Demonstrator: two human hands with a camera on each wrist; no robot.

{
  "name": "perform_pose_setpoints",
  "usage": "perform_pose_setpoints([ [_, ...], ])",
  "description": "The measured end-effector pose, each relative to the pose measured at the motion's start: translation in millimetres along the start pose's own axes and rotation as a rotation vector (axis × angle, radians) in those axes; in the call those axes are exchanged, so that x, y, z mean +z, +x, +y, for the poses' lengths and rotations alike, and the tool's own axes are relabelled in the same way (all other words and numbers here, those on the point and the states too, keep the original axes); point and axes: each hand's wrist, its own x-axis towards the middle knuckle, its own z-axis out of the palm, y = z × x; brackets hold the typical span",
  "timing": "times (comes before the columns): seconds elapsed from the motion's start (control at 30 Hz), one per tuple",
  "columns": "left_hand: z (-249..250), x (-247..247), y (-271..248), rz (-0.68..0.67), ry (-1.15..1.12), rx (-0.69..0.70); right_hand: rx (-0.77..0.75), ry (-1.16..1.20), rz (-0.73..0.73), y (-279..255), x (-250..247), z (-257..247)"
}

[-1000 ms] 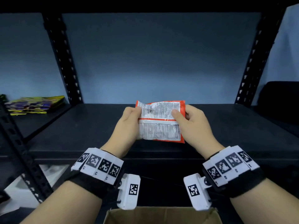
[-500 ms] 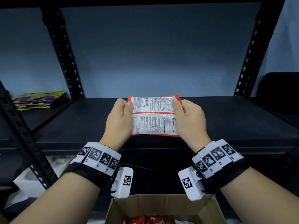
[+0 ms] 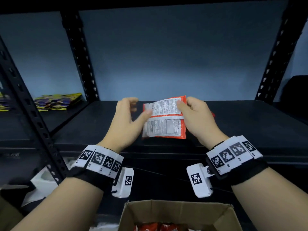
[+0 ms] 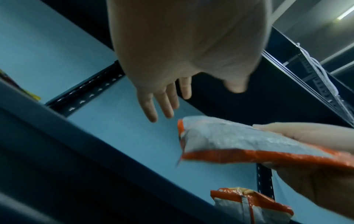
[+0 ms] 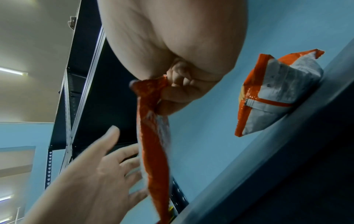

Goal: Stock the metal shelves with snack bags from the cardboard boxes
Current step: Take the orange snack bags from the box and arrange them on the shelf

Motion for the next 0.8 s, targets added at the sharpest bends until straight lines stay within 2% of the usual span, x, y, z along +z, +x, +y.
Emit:
perform_pose_setpoints([
  [0.07, 12.4, -2.4, -6.7, -0.132, 0.134, 0.232, 0.022, 0.014, -0.022, -0.4, -1.4, -1.3],
  [0.13, 23.6, 0.4, -12.3, -0.195, 0.186, 0.392, 0.058, 0.056, -0.03, -2.7, -4.4, -2.0],
  [0.33, 39.0, 24.0, -19.7, -0.014, 0.229, 0.532, 0.182, 0.28, -0.058, -7.4, -20.9, -3.7],
  [0.43, 44.4, 26.6, -21.0, 0.059, 0.231, 0.5, 0.174, 0.304, -0.057, -10.6, -30.9, -6.1],
  [0.57, 51.0, 20.8, -17.4, 0.12, 0.157, 0.338, 0.066, 0.19, 0.023, -12.6, -38.8, -5.5],
  [0.7, 59.4, 10.1, -12.6, 0.049, 0.105, 0.264, 0.005, 0.048, 0.065, -16.4, -41.6, -3.8],
  [0.8, 63.9, 4.8, -9.8, -0.057, 0.056, 0.243, -0.003, 0.093, -0.039, -19.9, -40.7, -6.5],
])
